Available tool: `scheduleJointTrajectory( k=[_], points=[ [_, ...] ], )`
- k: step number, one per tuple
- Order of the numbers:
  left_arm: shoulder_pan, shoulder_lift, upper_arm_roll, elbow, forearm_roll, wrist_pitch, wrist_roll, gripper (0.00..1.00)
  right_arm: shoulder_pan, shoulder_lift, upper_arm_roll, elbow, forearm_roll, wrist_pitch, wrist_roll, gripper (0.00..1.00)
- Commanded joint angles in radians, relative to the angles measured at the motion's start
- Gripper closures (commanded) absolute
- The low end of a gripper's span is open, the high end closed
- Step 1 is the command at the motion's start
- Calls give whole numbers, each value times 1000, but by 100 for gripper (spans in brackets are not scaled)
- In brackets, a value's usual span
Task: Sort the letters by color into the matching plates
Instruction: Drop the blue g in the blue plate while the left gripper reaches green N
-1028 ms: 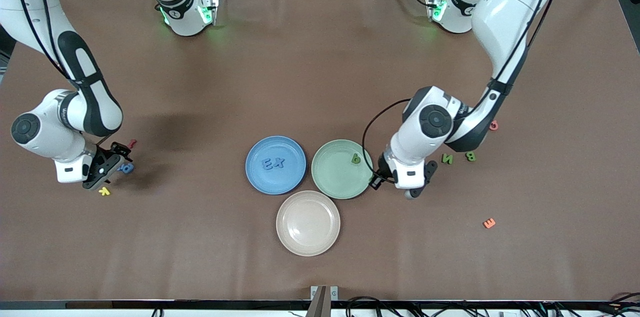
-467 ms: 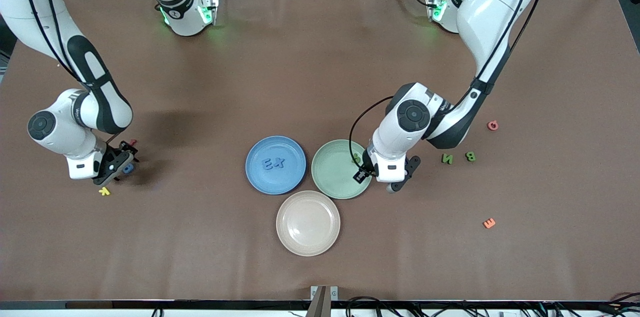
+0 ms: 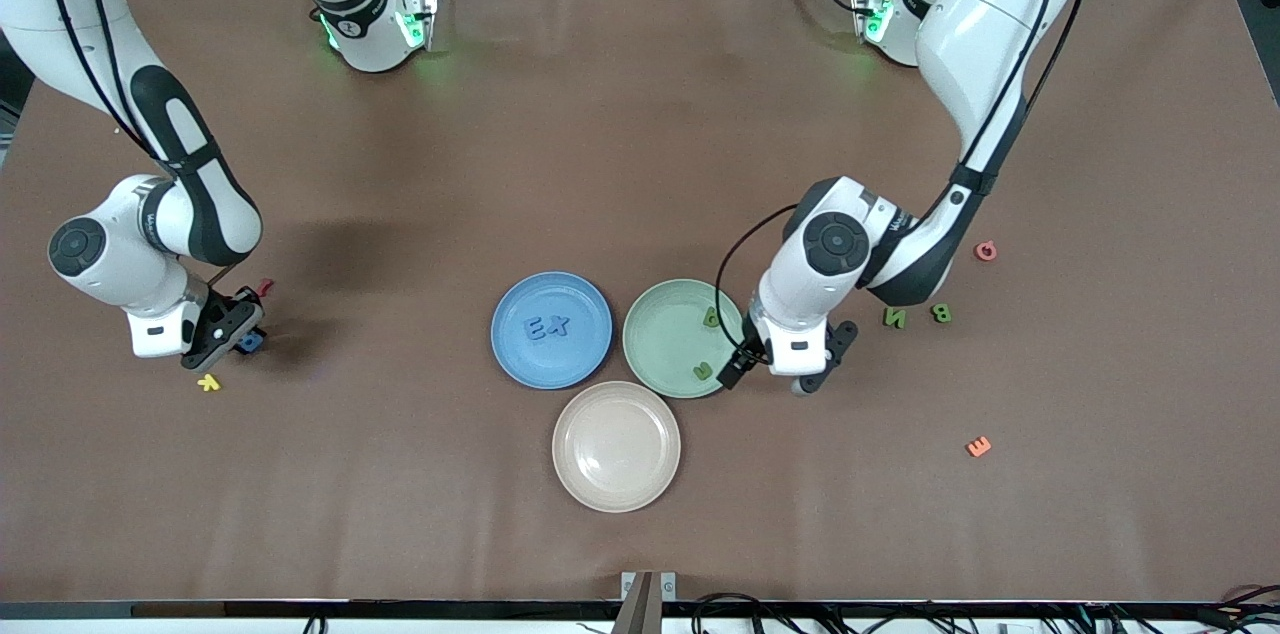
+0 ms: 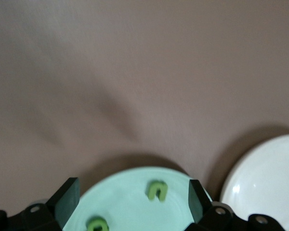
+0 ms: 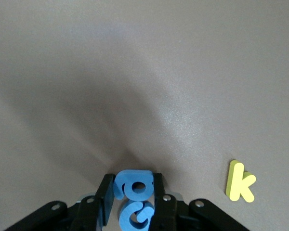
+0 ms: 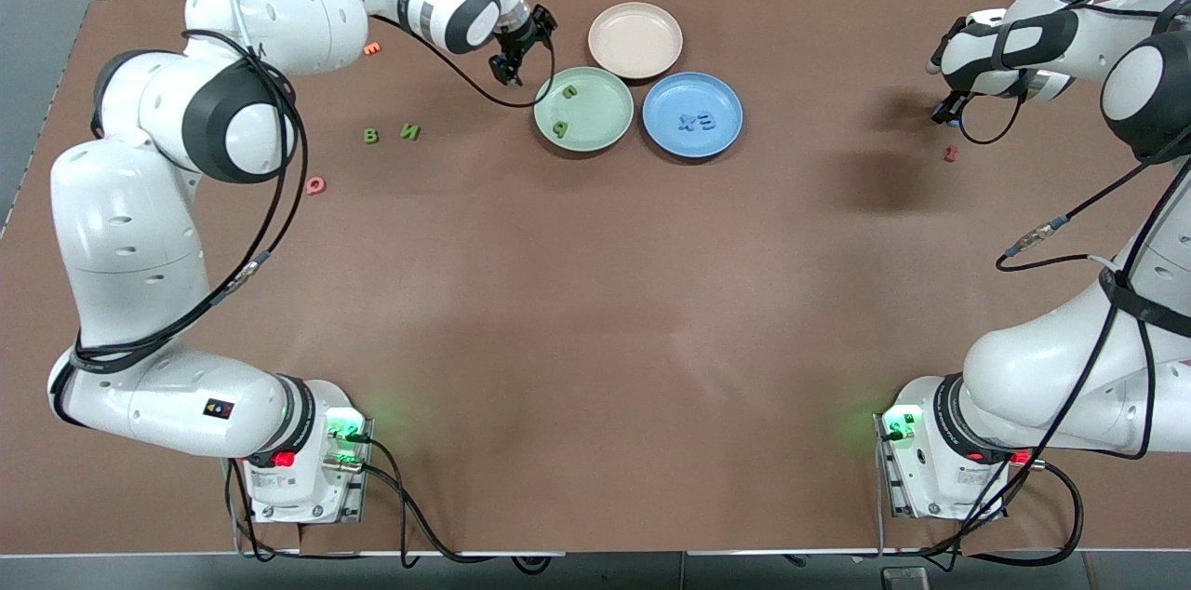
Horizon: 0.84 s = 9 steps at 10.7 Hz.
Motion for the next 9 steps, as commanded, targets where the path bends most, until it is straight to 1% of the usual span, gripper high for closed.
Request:
scheduleJointTrajectory(
  k=[1, 2, 4, 6, 7, 9],
  points=[
    [6, -7, 30, 1, 83, -10, 2, 0, -23, -4, 17, -20, -2, 6, -4, 81],
    [23, -10, 38, -14, 120, -28, 41, 0, -22, -12, 20, -18, 1, -1, 22, 81],
    [60, -20, 36, -32, 128, -77, 182, 0, -9, -35, 50, -15, 4, -46, 177, 81],
    [84, -27, 35, -32, 128, -160, 332, 0, 35, -40, 64, -8, 4, -53, 347, 81],
    [104, -30, 30, -34, 127, -183, 421, 0, 55, -40, 75, -2, 4, -53, 430, 81],
    [146, -60, 24, -66, 118, -241, 671, 0, 92, -38, 105, 15, 4, -55, 611, 81]
  ],
)
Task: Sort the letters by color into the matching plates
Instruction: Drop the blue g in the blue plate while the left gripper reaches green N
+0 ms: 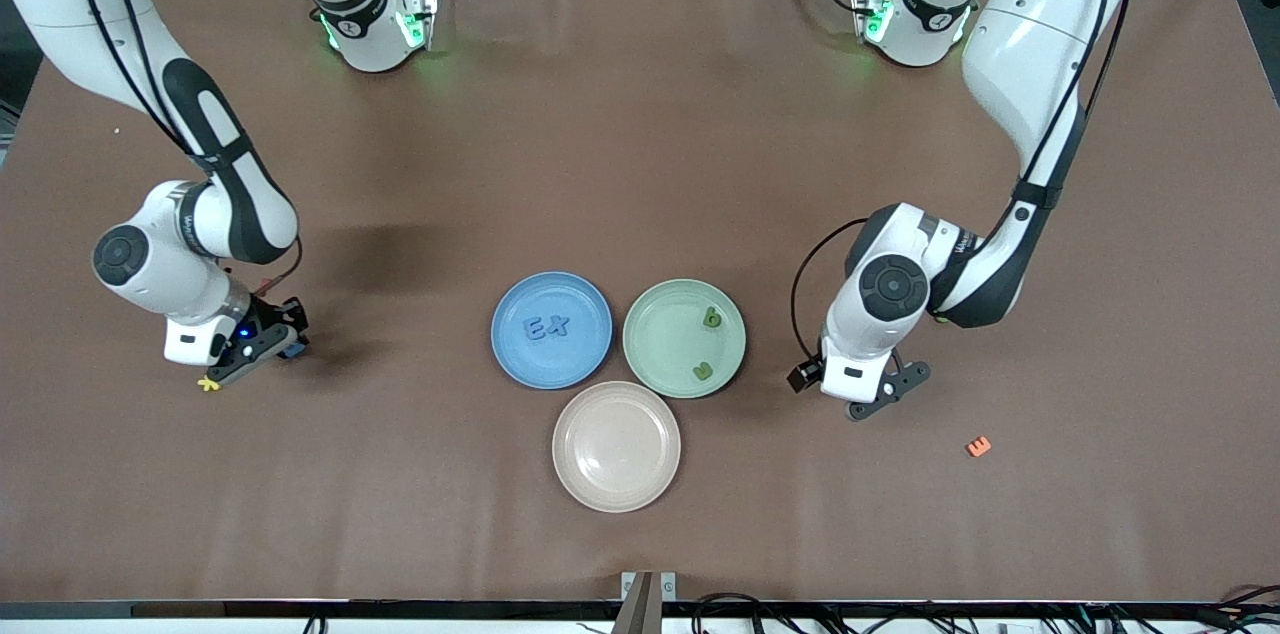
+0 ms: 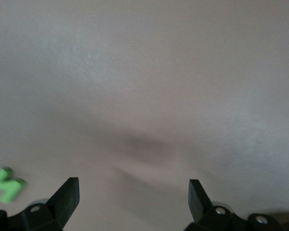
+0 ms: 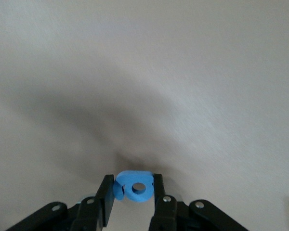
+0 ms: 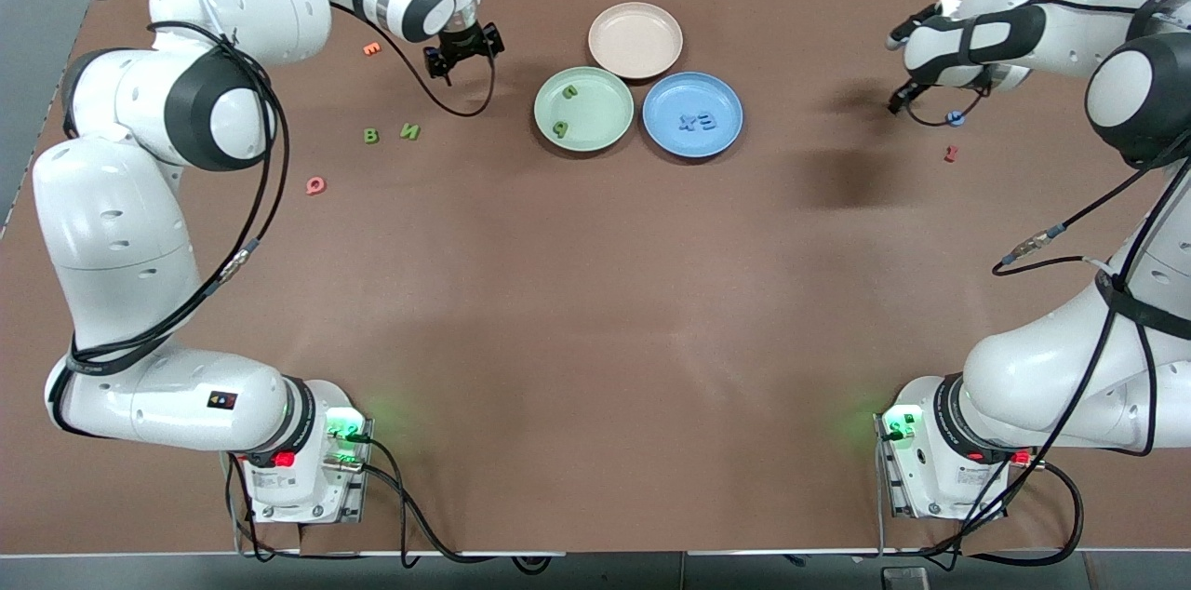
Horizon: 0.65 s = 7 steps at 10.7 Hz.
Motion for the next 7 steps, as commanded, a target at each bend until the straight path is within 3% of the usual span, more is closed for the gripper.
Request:
scheduleJointTrajectory(
  k=[1, 4, 7],
  points=[
    [54, -81, -16, -92, 13, -61, 303, 0, 59, -22, 32, 18, 3, -23, 260, 81],
    [109, -146, -47, -196, 12, -45, 369, 0, 173, -22, 32, 98, 30, -104, 509, 80],
    [290, -201, -189, -347, 24, 89, 448, 0, 275, -21, 33, 142, 98, -123, 681, 80]
  ],
)
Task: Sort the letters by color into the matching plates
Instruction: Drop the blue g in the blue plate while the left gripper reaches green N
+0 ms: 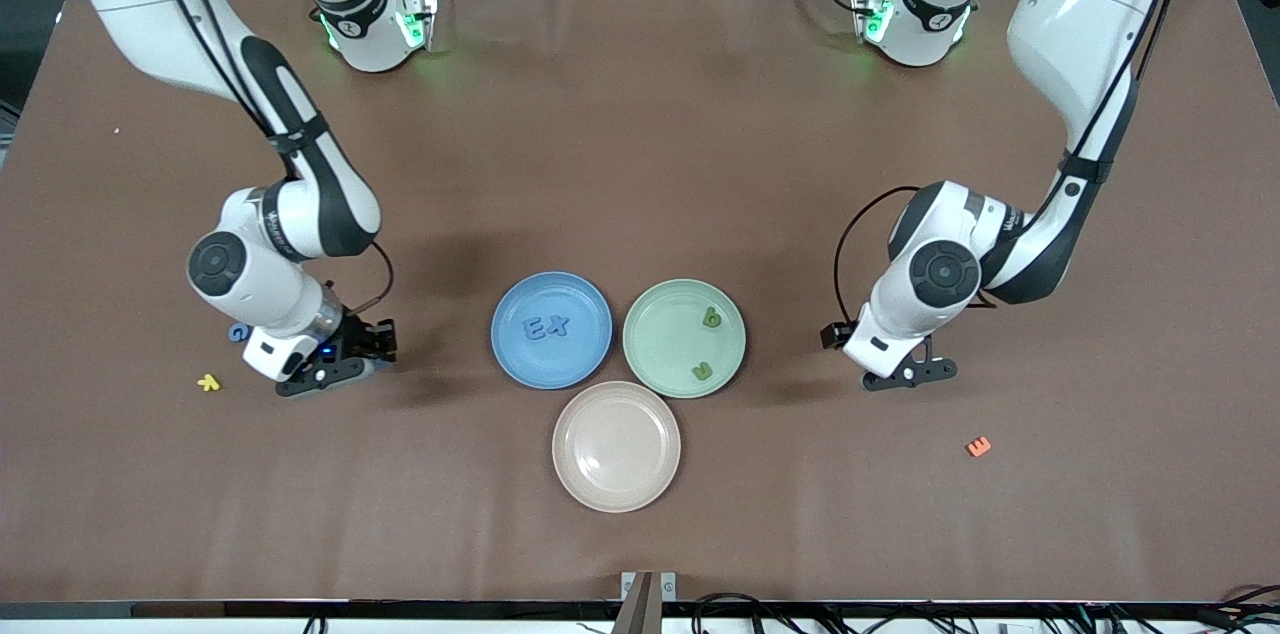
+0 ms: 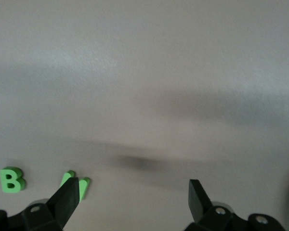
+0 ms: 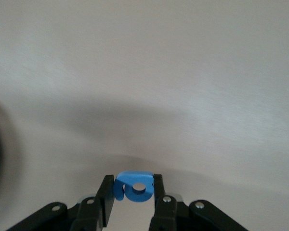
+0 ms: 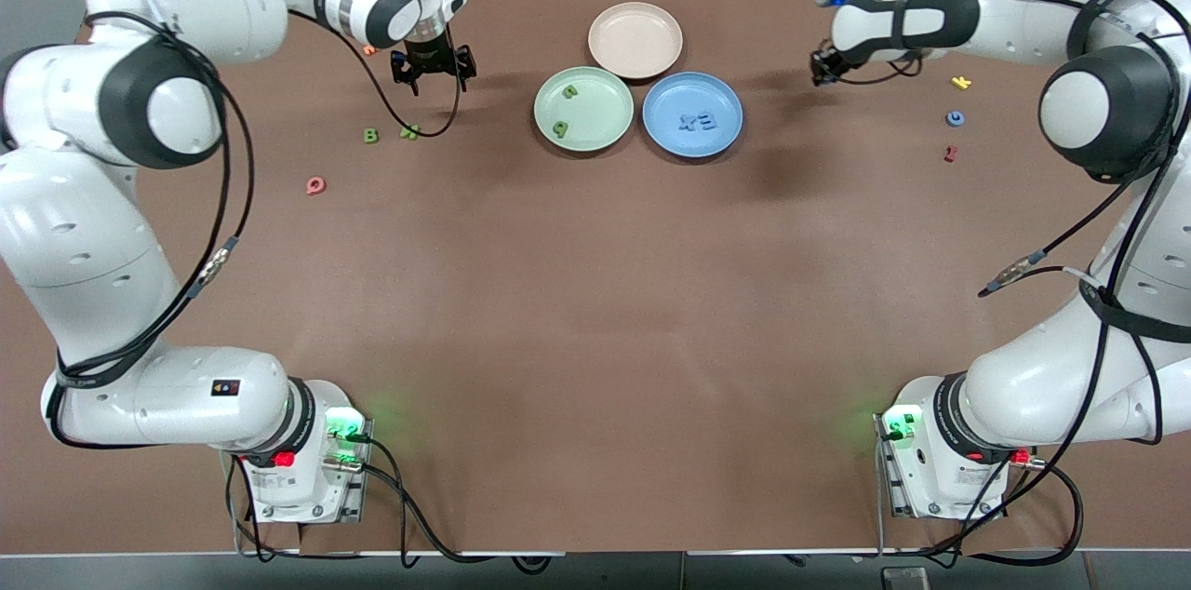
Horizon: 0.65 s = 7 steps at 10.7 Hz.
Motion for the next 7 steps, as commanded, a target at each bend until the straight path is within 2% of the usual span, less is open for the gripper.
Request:
scheduleJointTrajectory(
  k=[1, 4, 7],
  points=[
    [167, -81, -116, -165, 24, 97, 147, 0, 91, 0, 14, 41, 64, -24, 187, 80],
    [176, -67, -113, -178, 53, 97, 276, 0, 204, 28, 16, 77, 64, -24, 333, 80],
    [213, -49, -110, -204, 183, 97, 319, 0, 296, 69, 18, 130, 64, -24, 490, 79]
  ],
)
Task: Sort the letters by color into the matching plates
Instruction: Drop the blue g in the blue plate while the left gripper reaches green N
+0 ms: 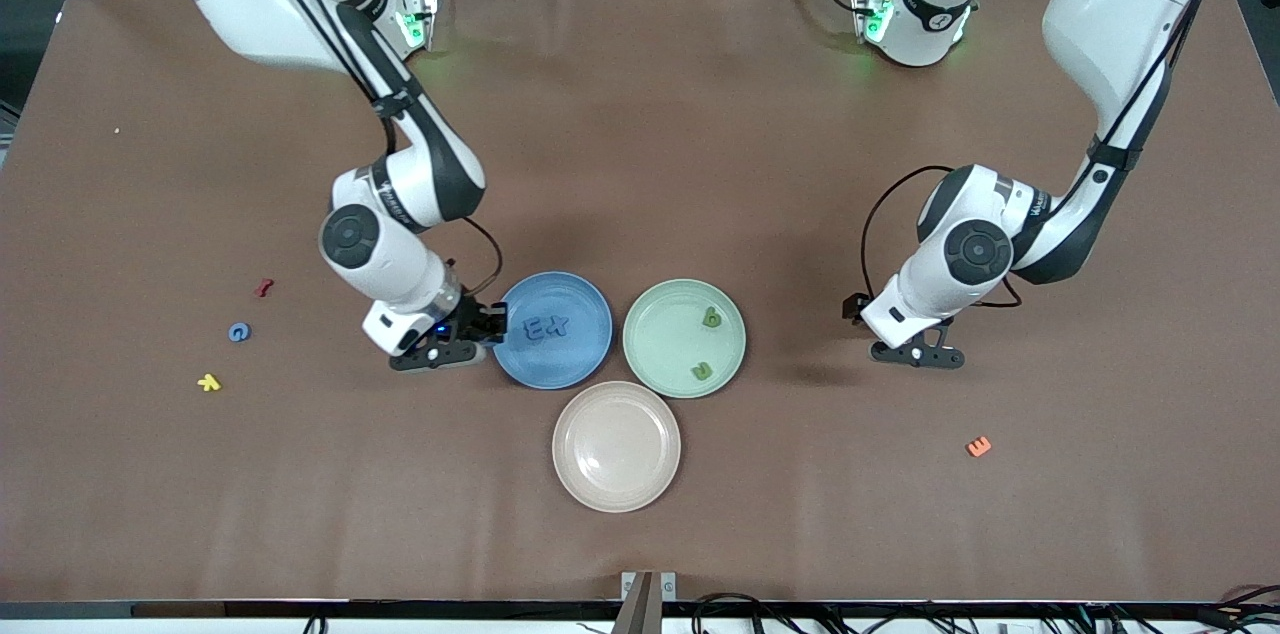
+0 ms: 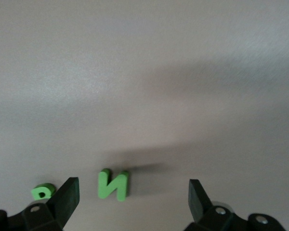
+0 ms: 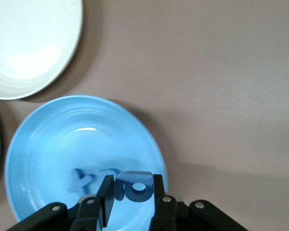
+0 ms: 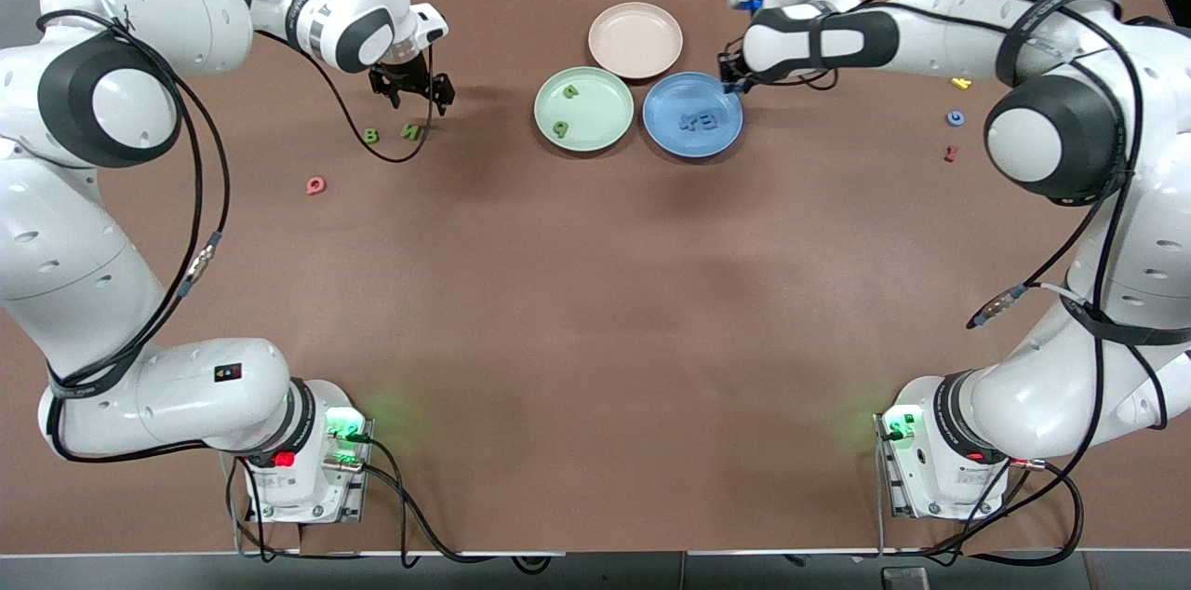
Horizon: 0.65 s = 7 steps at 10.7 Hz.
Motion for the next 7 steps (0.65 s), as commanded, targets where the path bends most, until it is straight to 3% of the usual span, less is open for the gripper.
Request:
scheduleJointTrajectory(
  k=[1, 2, 3, 4, 5, 7],
  points=[
    [52, 4, -13, -35, 94, 13, 42, 0, 69, 55, -2, 65, 15, -13, 122, 79],
    [56, 6, -13, -35, 92, 15, 66, 0, 83, 59, -2, 64, 15, -13, 134, 78],
    [76, 12, -16, -37, 94, 21, 79, 0, 91, 66, 5, 64, 13, -13, 168, 68],
    [79, 12, -18, -46, 94, 33, 80, 0, 86, 66, 7, 64, 13, -14, 176, 8],
    [85, 6, -18, -71, 92, 65, 80, 0, 80, 61, 7, 62, 1, -19, 162, 0],
    [119, 1, -36, -107, 94, 122, 83, 0, 65, 55, 7, 64, -2, -34, 122, 0]
  ],
)
